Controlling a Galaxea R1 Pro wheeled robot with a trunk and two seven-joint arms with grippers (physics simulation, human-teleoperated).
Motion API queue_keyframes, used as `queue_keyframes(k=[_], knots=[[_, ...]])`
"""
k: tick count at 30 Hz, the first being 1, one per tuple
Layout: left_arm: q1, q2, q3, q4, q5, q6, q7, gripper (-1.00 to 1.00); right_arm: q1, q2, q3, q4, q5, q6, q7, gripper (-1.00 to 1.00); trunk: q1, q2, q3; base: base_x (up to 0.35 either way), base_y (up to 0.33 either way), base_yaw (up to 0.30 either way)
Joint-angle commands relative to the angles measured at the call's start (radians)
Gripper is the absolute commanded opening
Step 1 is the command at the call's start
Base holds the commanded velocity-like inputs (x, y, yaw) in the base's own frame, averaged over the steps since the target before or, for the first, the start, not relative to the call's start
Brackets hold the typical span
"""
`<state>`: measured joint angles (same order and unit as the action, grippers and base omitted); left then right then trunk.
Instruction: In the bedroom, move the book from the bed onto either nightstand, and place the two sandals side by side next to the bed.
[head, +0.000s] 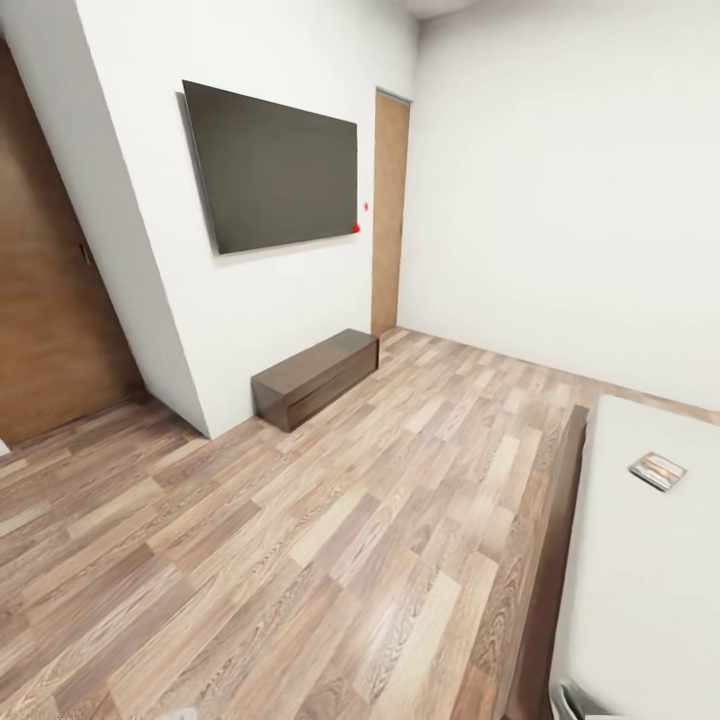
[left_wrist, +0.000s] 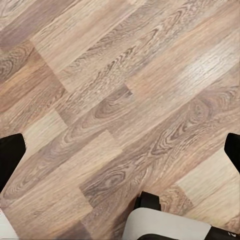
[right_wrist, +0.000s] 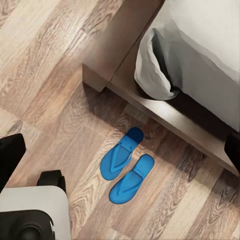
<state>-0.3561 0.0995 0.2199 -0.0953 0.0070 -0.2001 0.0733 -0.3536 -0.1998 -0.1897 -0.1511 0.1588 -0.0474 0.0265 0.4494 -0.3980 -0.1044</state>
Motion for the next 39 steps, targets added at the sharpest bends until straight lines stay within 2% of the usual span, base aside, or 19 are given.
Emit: queue_keyframes(k=[1,19,28,39], knots=[[-0.001,0.000,0.001,0.002,0.001,-0.004,0.002,1.00,-0.001,0.000,-0.008,0.001,0.010,-0.004,0.003,1.00,0.001,-0.002,-0.001,0.000,0.000,0.243],[-0.001,0.000,0.000,0.002,0.000,-0.004,0.000,1.00,-0.001,0.000,-0.008,0.001,0.010,-0.004,0.003,1.00,0.001,-0.002,0.013,0.026,0.017,0.243],[-0.001,0.000,-0.006,0.002,-0.001,-0.005,0.000,1.00,-0.001,0.000,-0.008,0.001,0.010,-0.004,0.004,1.00,0.001,-0.002,0.019,0.257,0.137,0.187],[-0.001,0.000,-0.013,0.002,0.000,-0.005,0.000,1.00,-0.001,0.000,-0.008,0.001,0.010,-0.004,0.004,1.00,0.001,-0.002,0.020,0.296,0.153,0.036]])
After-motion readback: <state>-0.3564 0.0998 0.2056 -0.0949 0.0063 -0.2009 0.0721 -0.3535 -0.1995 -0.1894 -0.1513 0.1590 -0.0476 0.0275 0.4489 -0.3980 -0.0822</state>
